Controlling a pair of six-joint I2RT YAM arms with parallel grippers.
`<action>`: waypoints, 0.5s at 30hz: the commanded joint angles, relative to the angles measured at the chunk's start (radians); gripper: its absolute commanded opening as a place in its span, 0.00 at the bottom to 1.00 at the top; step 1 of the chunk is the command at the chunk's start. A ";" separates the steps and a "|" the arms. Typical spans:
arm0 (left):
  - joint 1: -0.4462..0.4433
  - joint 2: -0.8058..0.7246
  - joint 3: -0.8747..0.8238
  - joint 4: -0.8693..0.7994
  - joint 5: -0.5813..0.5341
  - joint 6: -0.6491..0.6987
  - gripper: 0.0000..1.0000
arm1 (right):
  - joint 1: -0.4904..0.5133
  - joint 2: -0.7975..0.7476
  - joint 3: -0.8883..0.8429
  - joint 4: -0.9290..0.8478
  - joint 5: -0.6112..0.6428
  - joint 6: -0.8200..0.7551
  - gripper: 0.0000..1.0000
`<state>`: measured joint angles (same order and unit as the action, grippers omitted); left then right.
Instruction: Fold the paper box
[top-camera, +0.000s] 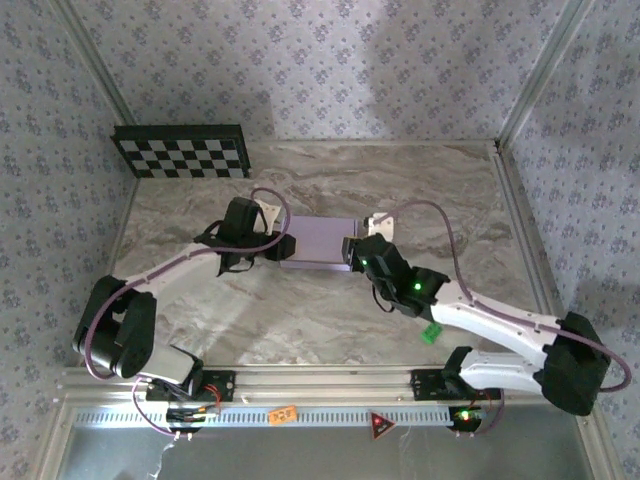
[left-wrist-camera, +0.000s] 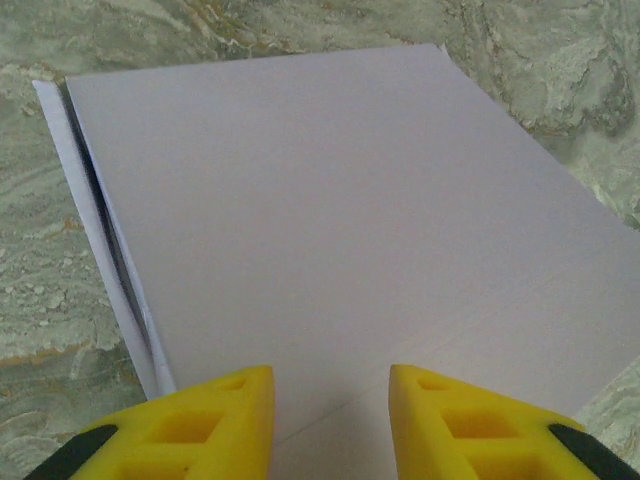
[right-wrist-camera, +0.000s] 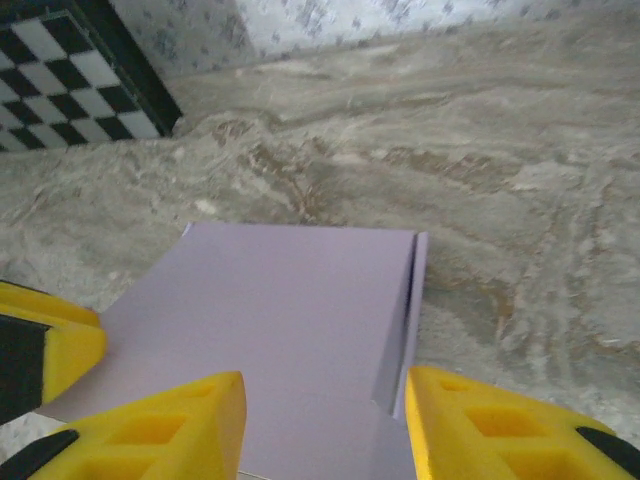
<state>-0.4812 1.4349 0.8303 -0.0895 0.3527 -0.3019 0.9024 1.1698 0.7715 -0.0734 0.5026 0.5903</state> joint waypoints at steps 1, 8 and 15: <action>0.004 0.021 -0.016 0.037 0.022 -0.020 0.36 | -0.041 0.069 0.070 -0.069 -0.142 -0.007 0.47; 0.004 0.058 -0.016 0.039 0.022 -0.017 0.36 | -0.174 0.227 0.161 -0.127 -0.447 0.030 0.43; 0.005 0.090 -0.017 0.040 0.022 -0.017 0.35 | -0.253 0.363 0.197 -0.094 -0.617 0.014 0.39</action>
<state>-0.4812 1.5040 0.8146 -0.0528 0.3557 -0.3092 0.6621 1.4891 0.9325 -0.1532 0.0071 0.6029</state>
